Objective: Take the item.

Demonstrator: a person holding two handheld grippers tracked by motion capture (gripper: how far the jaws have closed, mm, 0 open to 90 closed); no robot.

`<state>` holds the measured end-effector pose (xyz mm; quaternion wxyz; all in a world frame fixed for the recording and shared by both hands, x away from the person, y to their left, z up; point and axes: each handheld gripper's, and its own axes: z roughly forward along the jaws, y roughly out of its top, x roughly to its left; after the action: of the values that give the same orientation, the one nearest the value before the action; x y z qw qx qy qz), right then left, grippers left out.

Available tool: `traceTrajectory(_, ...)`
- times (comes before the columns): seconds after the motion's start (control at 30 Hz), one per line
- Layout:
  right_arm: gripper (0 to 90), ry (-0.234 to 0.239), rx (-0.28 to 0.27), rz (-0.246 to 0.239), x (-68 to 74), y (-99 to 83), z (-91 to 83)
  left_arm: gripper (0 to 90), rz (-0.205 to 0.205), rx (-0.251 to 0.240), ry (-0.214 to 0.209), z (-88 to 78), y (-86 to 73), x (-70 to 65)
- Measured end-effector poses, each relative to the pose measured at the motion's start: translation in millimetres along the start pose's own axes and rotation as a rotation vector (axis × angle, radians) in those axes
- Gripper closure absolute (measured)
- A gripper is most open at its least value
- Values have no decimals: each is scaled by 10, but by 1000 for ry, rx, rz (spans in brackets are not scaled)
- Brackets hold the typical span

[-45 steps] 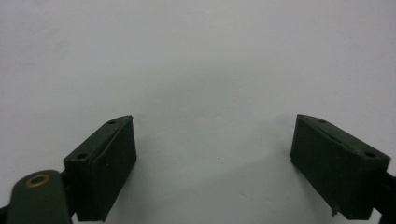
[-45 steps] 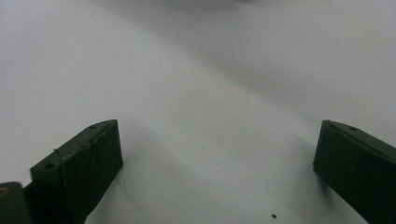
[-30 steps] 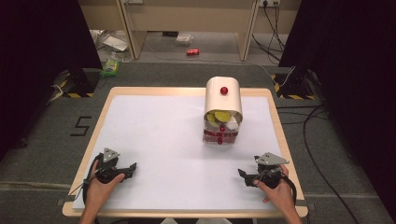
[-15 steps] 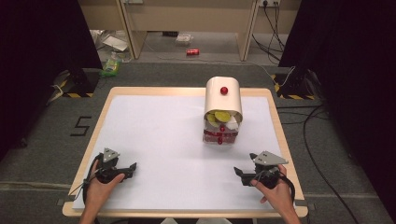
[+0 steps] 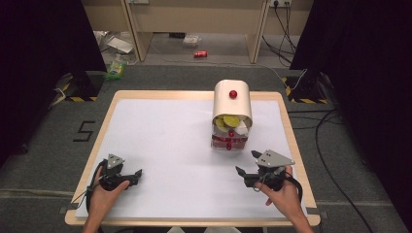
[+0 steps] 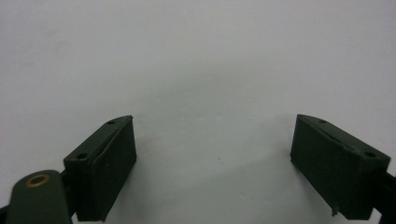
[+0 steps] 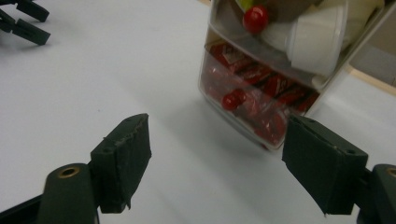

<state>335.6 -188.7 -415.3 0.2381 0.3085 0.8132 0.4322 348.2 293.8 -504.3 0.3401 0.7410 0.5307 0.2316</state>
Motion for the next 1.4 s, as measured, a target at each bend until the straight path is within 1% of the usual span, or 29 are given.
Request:
traceTrajectory(0.2, 257, -6, -32, -36, -8, 225, 8, 134, 0, 0, 0, 0, 0, 0)
traceTrajectory(0.33, 267, -12, -48, -50, -22, 357, 46, 135, 0, 1, 1, -1, 0, -1)
traceTrajectory(0.5, 271, -21, -64, -63, -46, 490, 72, 135, 0, 1, 1, -1, -1, -1)
traceTrajectory(0.63, 275, -38, -77, -60, -105, 584, 90, 135, 0, 1, 1, -1, -1, -1)
traceTrajectory(0.83, 281, -61, -80, -50, -215, 670, 169, 135, 0, 1, 1, -1, -1, -1)
traceTrajectory(0.87, 284, -66, -73, -51, -245, 690, 214, 135, 0, 1, 1, -1, -1, -1)
traceTrajectory(1.0, 286, -76, -67, -53, -271, 715, 272, 135, 0, 1, 1, -1, -1, -1)
traceTrajectory(1.17, 290, -81, -62, -61, -297, 780, 383, 135, 0, 1, 1, -1, -1, -1)
traceTrajectory(1.23, 293, -77, -60, -55, -303, 806, 422, 135, 0, 1, 1, -1, -1, -1)
traceTrajectory(1.33, 297, -74, -47, -52, -307, 819, 475, 135, -1, 0, 0, -1, -2, 0)
traceTrajectory(1.4, 298, -81, -29, -45, -309, 813, 515, 135, 0, 1, 0, -1, -1, -1)
